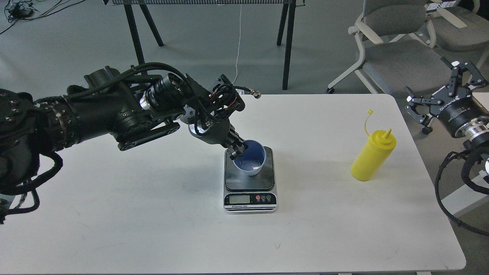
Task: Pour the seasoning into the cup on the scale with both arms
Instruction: 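Lower the blue cup onto the scale and release it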
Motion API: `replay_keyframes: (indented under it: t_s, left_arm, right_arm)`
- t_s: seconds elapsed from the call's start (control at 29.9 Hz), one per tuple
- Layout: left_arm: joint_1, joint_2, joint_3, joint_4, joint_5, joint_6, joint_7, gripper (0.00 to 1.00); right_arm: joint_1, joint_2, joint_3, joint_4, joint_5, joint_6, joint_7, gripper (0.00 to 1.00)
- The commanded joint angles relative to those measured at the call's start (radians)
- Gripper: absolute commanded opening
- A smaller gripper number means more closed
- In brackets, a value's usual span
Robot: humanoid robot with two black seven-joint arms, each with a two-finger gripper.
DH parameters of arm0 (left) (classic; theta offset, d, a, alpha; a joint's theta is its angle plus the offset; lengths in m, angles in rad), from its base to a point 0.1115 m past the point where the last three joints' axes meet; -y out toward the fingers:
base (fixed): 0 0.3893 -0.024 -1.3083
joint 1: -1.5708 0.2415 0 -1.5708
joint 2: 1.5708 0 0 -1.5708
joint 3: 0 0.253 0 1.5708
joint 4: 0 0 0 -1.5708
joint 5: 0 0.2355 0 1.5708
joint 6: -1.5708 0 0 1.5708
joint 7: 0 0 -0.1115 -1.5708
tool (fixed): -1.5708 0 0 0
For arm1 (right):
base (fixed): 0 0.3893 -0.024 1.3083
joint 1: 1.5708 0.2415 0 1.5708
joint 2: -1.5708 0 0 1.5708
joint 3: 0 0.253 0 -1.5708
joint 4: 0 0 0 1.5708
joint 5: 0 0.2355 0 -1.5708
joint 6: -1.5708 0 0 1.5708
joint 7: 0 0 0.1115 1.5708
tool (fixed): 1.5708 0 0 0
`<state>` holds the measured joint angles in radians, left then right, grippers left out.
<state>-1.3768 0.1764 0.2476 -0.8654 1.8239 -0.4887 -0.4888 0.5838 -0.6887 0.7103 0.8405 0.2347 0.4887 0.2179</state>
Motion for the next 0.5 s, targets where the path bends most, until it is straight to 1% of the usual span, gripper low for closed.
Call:
replay_keyframes:
  t_s: [0.0,0.03,0.1,0.3,0.33,0.44,0.47]
  left_arm:
    - [0.005,-0.001,-0.001,0.017,-0.002,0.000,0.000,0.23]
    - [0.005,-0.001,-0.002,0.022,-0.005,0.000,0.000,0.25]
    - [0.004,-0.001,-0.005,0.025,-0.015,0.000,0.000,0.34]
    - [0.001,-0.002,-0.019,0.026,-0.023,0.000,0.000,0.51]
    - [0.001,-0.001,-0.021,0.026,-0.031,0.000,0.000,0.55]
    - [-0.004,-0.003,-0.031,0.026,-0.101,0.000,0.000,0.76]
    - [-0.004,-0.003,-0.037,0.026,-0.135,0.000,0.000,0.80]
  right_arm:
    - [-0.001,0.000,0.000,0.002,0.000,0.000,0.000,0.99]
    - [-0.001,0.000,0.000,0.002,0.000,0.000,0.000,0.99]
    - [-0.002,0.000,0.000,0.002,0.000,0.000,0.000,0.99]
    - [-0.004,0.000,0.000,0.003,0.000,0.000,0.000,0.99]
    - [-0.006,0.000,0.000,0.003,0.000,0.000,0.000,0.99]
    - [-0.007,-0.002,0.000,0.005,0.000,0.000,0.000,0.99]
    - [-0.007,0.000,0.000,0.005,0.000,0.000,0.000,0.99]
